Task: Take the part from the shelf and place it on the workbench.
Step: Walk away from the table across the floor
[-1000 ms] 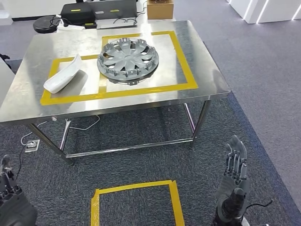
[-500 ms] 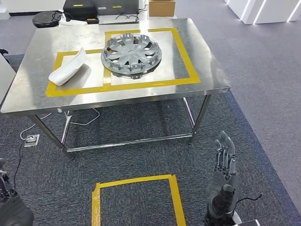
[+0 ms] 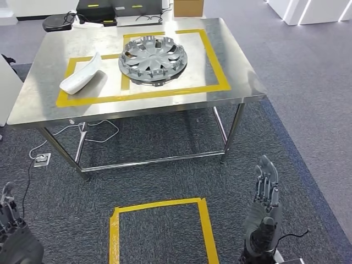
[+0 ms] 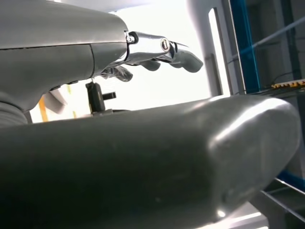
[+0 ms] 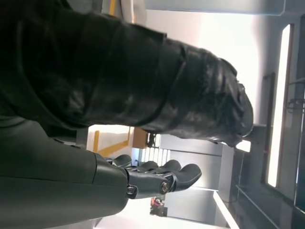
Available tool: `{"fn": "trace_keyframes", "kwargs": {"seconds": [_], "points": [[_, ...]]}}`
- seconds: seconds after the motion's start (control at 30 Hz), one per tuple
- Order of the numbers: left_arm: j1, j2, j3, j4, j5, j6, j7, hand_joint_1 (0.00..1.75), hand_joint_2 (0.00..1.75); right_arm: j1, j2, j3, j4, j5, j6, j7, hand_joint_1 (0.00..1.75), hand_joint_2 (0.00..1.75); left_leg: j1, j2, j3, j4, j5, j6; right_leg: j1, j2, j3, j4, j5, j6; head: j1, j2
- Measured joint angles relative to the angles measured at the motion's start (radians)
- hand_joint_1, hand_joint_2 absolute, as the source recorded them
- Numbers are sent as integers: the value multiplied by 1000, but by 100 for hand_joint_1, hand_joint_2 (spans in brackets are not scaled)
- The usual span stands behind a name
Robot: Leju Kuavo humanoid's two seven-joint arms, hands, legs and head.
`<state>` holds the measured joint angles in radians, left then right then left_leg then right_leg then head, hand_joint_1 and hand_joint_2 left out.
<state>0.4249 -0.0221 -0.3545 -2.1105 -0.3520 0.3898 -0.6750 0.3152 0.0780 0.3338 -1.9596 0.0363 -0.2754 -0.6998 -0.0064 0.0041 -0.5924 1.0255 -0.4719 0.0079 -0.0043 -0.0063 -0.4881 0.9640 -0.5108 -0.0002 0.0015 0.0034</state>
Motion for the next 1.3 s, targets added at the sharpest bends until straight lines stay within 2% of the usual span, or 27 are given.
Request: {"fn": "trace_keyframes", "kwargs": {"seconds": [0.03, 0.1, 0.13, 0.17, 0.2, 0.3, 0.33, 0.37, 0.47, 0.5, 0.53, 0.6, 0.63, 0.67, 0.7, 0.73, 0.8, 0.83, 0.87, 0.93, 1.0, 1.07, 1.13, 1.17, 1.2, 1.23, 1.3], "points": [[0, 0, 0, 0, -2, 2, 1, 0, 0, 0, 0, 0, 0, -1, 0, 0, 0, 0, 2, -1, -16, 43, -37, -6, -2, -2, -4, -2, 8, -5, -2, 0], [0, 0, 0, 1, -2, 3, 3, 0, 0, 1, 0, 0, 0, -2, 0, 0, 0, 0, 7, -2, -58, 173, -121, -15, -1, -3, -19, 1, 22, -9, -6, 0], [0, 1, 0, 1, -2, 3, 3, 0, 0, 1, 0, 0, 1, -2, 0, 0, 0, 0, 9, -2, -71, 227, -147, -18, -1, -4, -30, 5, 27, -9, -7, 0], [0, 1, 0, 1, -2, 3, 4, 0, 0, 1, 0, 0, 1, -2, 0, 0, 0, 0, 10, -2, -69, 249, -154, -19, -1, -4, -41, 10, 32, -8, -7, 0], [0, 1, 0, 2, -2, 3, 4, 0, 0, 1, 0, 0, 2, -2, 0, 0, 0, 0, 11, -2, -48, 230, -141, -19, -1, -4, -51, 15, 35, -6, -7, 0], [-1, 1, 0, 2, -1, 3, 4, 0, 0, 1, 0, 0, 2, -2, 0, 0, 0, 0, 11, -2, 73, 33, -71, -11, 0, -2, -73, 32, 41, 1, -7, 0], [-2, 2, -1, 2, 1, 3, 4, 0, 0, 1, 0, 0, 2, -2, 0, 0, 0, 0, 9, -2, 95, -12, -61, -6, 2, -2, -77, 36, 44, 6, -6, 0], [-2, 2, -1, 2, 4, 4, 4, 0, 0, 0, 0, 0, 2, -3, 0, 0, 0, 0, 7, -3, 102, -32, -58, -1, 2, -2, -82, 38, 48, 12, -6, 0], [-2, 5, -4, 2, 15, 1, 4, 0, 0, 1, 0, 1, 2, -3, 0, 0, 0, 0, 5, -1, 91, -36, -41, 20, -1, 0, -91, 41, 53, 31, -6, 0], [-3, 5, -6, 2, 19, 0, 4, 0, 0, 1, 0, 1, 2, -3, 0, 0, 0, 0, 6, 0, 87, -39, -34, 27, -1, 1, -100, 55, 36, 37, -4, 0], [-4, 6, -7, 2, 23, -1, 4, 0, 0, 1, 0, 1, 2, -4, 0, 0, 0, 0, 7, 2, 81, -41, -26, 35, -2, 2, -115, 91, 3, 42, -2, 0], [-5, 6, -8, 2, 22, 3, 3, 0, 0, 2, -1, 1, 2, -5, -1, 0, 0, 0, 6, 4, 62, -40, -12, 43, -4, 3, -160, 216, -85, 49, 2, 0], [-6, 6, -9, 2, 17, 7, 3, 0, 0, 4, -1, 0, 2, -5, -2, 0, 0, 0, 5, 4, 51, -39, -5, 44, -5, 3, -178, 279, -117, 51, 3, 0], [-7, 6, -9, 3, 12, 10, 2, 0, 0, 5, -2, 0, 2, -6, -3, 0, 0, 0, 3, 5, 41, -38, 1, 44, -5, 3, -182, 315, -129, 52, 3, 0], [-8, 5, -9, 3, 7, 12, 2, 0, 0, 7, -2, 0, 2, -6, -4, 0, 0, 0, 2, 5, 33, -37, 7, 44, -5, 3, -167, 312, -120, 51, 3, 0], [-9, 5, -10, 3, 4, 12, 2, 0, 0, 8, -3, 0, 2, -7, -4, 0, 0, 0, 1, 5, 26, -36, 13, 42, -5, 3, -130, 265, -97, 48, 3, 0], [-9, 5, -13, 3, 4, 11, 4, 0, 0, 8, -4, -1, 1, -7, -3, 0, 0, 0, -2, 4, 17, -34, 21, 37, -3, 4, -24, 106, -49, 40, 3, 0], [-9, 6, -14, 3, 4, 12, 4, 0, 0, 8, -4, -1, 0, -7, -2, 0, 0, 0, -3, 5, 14, -33, 26, 33, -2, 4, 16, 45, -35, 36, 2, 0], [-9, 6, -14, 3, 6, 13, 4, 0, 0, 8, -4, -1, 0, -7, -2, 0, 0, 0, -4, 5, 12, -33, 31, 28, 0, 4, 35, 9, -30, 33, 3, 0], [-9, 7, -15, 3, 10, 14, 2, 0, 0, 11, -4, -2, 0, -7, -2, 0, 0, 0, -4, 5, 9, -33, 41, 17, 3, 5, 29, -1, -24, 26, 2, 0], [-8, 8, -16, 3, 14, 15, 1, 0, 0, 11, -4, -3, 0, -7, -2, 0, 0, 0, -2, 2, 1, -17, 24, 5, -1, 1, 18, -7, -13, 11, 2, 0], [-7, 10, -16, 3, 11, 23, -2, 0, 0, 12, -4, -3, 0, -7, -2, 0, 0, 0, 2, -2, -24, 62, -50, -7, -4, -3, 7, -11, 1, -3, -2, 0], [-7, 12, -16, 3, 6, 35, -4, 0, 0, 14, -4, -3, 0, -7, -2, 0, 0, 0, 7, -2, -57, 188, -132, -16, -3, -5, -6, -9, 12, -8, -4, 0], [-7, 13, -16, 3, 6, 38, -4, 0, 0, 14, -4, -3, 0, -7, -2, 0, 0, 0, 9, -1, -61, 230, -150, -19, -2, -6, -13, -6, 17, -7, -4, 0], [-8, 14, -16, 4, 6, 40, -4, 0, 0, 15, -4, -3, 0, -7, -2, 0, 0, 0, 11, -1, -50, 238, -147, -20, -2, -6, -20, -1, 22, -6, -4, 0], [-8, 15, -16, 4, 7, 40, -4, 0, 0, 15, -4, -3, 0, -8, -2, 0, 0, 0, 12, -1, -22, 207, -125, -20, -2, -5, -27, 4, 26, -5, -4, 0], [-9, 16, -16, 4, 11, 40, -4, 0, 0, 16, -4, -4, 0, -9, -2, 0, 0, 0, 13, -2, 63, 74, -70, -15, -2, -5, -40, 17, 29, -3, -4, 0]]}}
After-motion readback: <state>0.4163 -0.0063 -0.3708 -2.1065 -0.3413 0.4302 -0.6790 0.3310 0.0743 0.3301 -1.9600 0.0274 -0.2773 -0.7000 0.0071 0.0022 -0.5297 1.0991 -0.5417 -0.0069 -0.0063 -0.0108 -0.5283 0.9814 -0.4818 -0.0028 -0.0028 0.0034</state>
